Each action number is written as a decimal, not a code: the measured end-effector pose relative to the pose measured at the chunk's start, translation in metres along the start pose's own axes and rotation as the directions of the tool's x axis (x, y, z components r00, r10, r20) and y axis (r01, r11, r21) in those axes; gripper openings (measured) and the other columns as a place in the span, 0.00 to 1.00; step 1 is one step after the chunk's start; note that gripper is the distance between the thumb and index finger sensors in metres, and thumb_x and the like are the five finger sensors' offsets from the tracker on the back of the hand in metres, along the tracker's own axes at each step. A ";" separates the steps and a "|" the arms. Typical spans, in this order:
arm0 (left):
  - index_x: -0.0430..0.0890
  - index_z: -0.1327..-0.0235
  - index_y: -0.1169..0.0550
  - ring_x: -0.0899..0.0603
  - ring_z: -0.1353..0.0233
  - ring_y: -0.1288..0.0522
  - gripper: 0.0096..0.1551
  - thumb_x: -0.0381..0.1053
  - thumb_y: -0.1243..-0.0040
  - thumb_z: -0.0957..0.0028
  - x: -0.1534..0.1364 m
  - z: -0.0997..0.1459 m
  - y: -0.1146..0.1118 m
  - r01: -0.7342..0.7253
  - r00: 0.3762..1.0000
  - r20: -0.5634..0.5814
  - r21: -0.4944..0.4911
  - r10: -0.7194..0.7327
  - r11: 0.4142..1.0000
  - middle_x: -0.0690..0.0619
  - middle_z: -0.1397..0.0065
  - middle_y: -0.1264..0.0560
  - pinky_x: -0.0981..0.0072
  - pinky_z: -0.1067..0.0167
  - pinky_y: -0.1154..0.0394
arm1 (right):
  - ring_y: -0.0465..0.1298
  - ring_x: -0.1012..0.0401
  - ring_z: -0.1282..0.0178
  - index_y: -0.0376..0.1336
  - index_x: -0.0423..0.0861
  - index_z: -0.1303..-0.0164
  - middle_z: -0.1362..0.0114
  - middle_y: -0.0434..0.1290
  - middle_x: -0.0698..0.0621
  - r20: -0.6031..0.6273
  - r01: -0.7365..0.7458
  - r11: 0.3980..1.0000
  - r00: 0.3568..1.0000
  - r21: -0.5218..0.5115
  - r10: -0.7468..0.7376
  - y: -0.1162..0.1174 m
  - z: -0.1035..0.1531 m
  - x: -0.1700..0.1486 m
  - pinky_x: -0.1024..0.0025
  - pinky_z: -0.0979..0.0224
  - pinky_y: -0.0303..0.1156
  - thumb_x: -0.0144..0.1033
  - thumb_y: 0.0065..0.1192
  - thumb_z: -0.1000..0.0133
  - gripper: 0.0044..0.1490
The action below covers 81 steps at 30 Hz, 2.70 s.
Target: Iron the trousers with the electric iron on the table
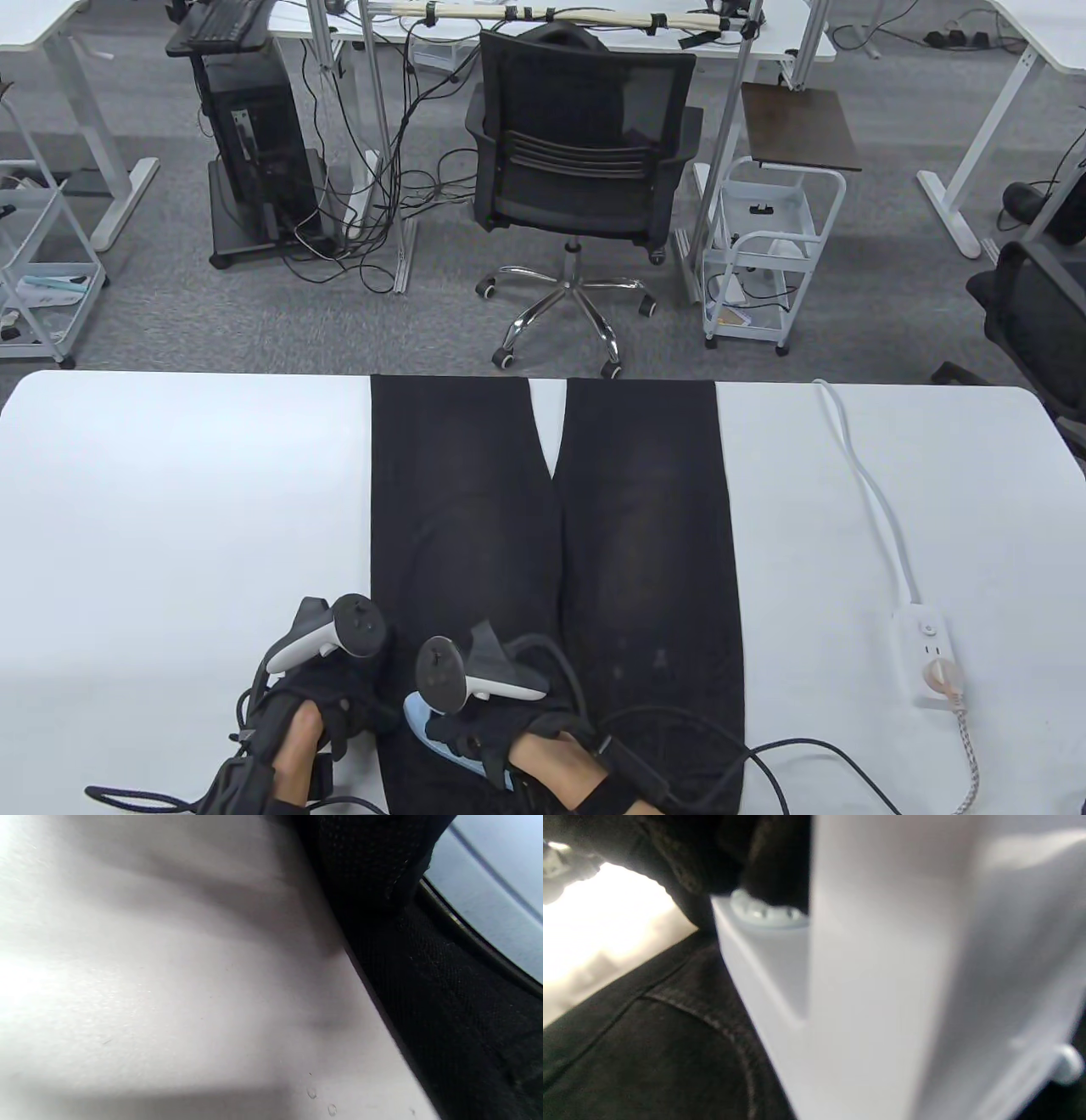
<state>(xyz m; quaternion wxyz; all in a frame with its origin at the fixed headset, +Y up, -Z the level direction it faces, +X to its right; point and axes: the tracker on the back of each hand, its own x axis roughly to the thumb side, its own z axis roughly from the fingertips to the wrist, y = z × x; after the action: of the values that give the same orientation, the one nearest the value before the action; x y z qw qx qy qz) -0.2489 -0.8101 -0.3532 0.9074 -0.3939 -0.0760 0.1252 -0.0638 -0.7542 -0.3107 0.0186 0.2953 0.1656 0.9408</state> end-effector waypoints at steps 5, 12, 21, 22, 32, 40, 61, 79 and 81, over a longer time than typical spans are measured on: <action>0.47 0.21 0.70 0.23 0.25 0.79 0.70 0.62 0.33 0.47 0.001 0.001 0.001 0.023 1.000 -0.009 0.005 -0.023 1.000 0.37 0.21 0.79 0.16 0.35 0.66 | 0.82 0.67 0.71 0.63 0.38 0.47 0.62 0.78 0.58 0.035 0.136 0.977 0.991 -0.161 -0.132 -0.002 0.025 -0.021 0.63 0.62 0.83 0.53 0.64 0.43 0.32; 0.39 0.16 0.64 0.20 0.20 0.67 0.67 0.62 0.34 0.44 0.016 0.021 0.017 -0.051 0.992 0.123 0.106 0.038 0.993 0.30 0.19 0.72 0.17 0.33 0.59 | 0.84 0.65 0.66 0.63 0.39 0.45 0.60 0.78 0.57 0.058 0.271 0.870 0.961 -0.411 -0.272 -0.037 0.099 -0.105 0.60 0.58 0.83 0.53 0.63 0.43 0.31; 0.40 0.16 0.63 0.19 0.20 0.67 0.68 0.64 0.34 0.46 0.139 0.009 0.048 0.112 0.942 0.286 0.221 -0.174 0.969 0.30 0.19 0.74 0.17 0.33 0.58 | 0.84 0.64 0.66 0.63 0.39 0.45 0.60 0.78 0.57 -0.212 0.112 0.758 0.925 -0.643 -0.316 -0.026 0.147 -0.211 0.59 0.57 0.83 0.53 0.63 0.43 0.31; 0.40 0.16 0.64 0.19 0.20 0.67 0.69 0.64 0.33 0.46 0.149 0.001 0.047 0.115 0.937 0.303 0.199 -0.172 0.973 0.31 0.19 0.75 0.16 0.33 0.59 | 0.84 0.64 0.66 0.63 0.38 0.45 0.60 0.78 0.57 -0.208 0.147 0.747 0.910 -0.648 -0.360 -0.023 0.147 -0.216 0.59 0.57 0.83 0.52 0.63 0.43 0.31; 0.57 0.23 0.74 0.15 0.29 0.83 0.74 0.69 0.32 0.52 0.178 -0.090 0.008 0.326 0.920 0.264 -0.100 -0.291 0.940 0.38 0.29 0.90 0.12 0.39 0.68 | 0.84 0.64 0.66 0.63 0.38 0.46 0.60 0.79 0.56 -0.232 0.178 0.699 0.863 -0.693 -0.449 -0.015 0.158 -0.237 0.59 0.58 0.83 0.52 0.63 0.43 0.31; 0.52 0.28 0.81 0.13 0.34 0.87 0.79 0.73 0.37 0.54 0.182 -0.063 -0.035 0.438 0.871 0.308 -0.135 -0.382 0.889 0.29 0.31 0.90 0.08 0.44 0.72 | 0.84 0.64 0.66 0.63 0.38 0.45 0.60 0.79 0.57 -0.239 0.174 0.719 0.868 -0.673 -0.434 -0.015 0.157 -0.238 0.59 0.58 0.83 0.52 0.63 0.43 0.31; 0.43 0.18 0.67 0.17 0.20 0.62 0.71 0.68 0.36 0.48 0.198 -0.046 0.016 0.476 0.827 0.327 0.025 -0.457 0.879 0.29 0.18 0.70 0.16 0.32 0.57 | 0.84 0.64 0.66 0.63 0.38 0.45 0.60 0.79 0.56 -0.278 0.148 0.739 0.864 -0.657 -0.420 -0.013 0.156 -0.244 0.59 0.58 0.83 0.52 0.64 0.43 0.31; 0.58 0.23 0.73 0.14 0.28 0.81 0.71 0.72 0.38 0.54 0.186 -0.122 0.041 0.400 0.894 0.254 -0.076 -0.370 0.914 0.33 0.24 0.84 0.08 0.39 0.65 | 0.84 0.63 0.66 0.63 0.38 0.45 0.60 0.79 0.56 -0.323 0.159 0.770 0.841 -0.618 -0.433 -0.012 0.157 -0.254 0.58 0.57 0.83 0.52 0.64 0.43 0.31; 0.57 0.23 0.73 0.13 0.29 0.81 0.71 0.72 0.39 0.54 0.189 -0.114 0.031 0.418 0.886 0.256 -0.077 -0.387 0.905 0.32 0.24 0.85 0.08 0.39 0.65 | 0.84 0.63 0.66 0.63 0.38 0.45 0.60 0.79 0.56 -0.326 0.161 0.779 0.843 -0.607 -0.428 -0.012 0.157 -0.253 0.58 0.57 0.83 0.52 0.64 0.43 0.31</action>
<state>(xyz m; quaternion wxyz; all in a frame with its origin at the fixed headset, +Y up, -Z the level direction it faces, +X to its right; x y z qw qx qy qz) -0.0465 -0.8146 -0.4461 0.8705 -0.4101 -0.2710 -0.0255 0.2322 -0.7290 -0.3328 0.2164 0.0222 -0.0707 0.9735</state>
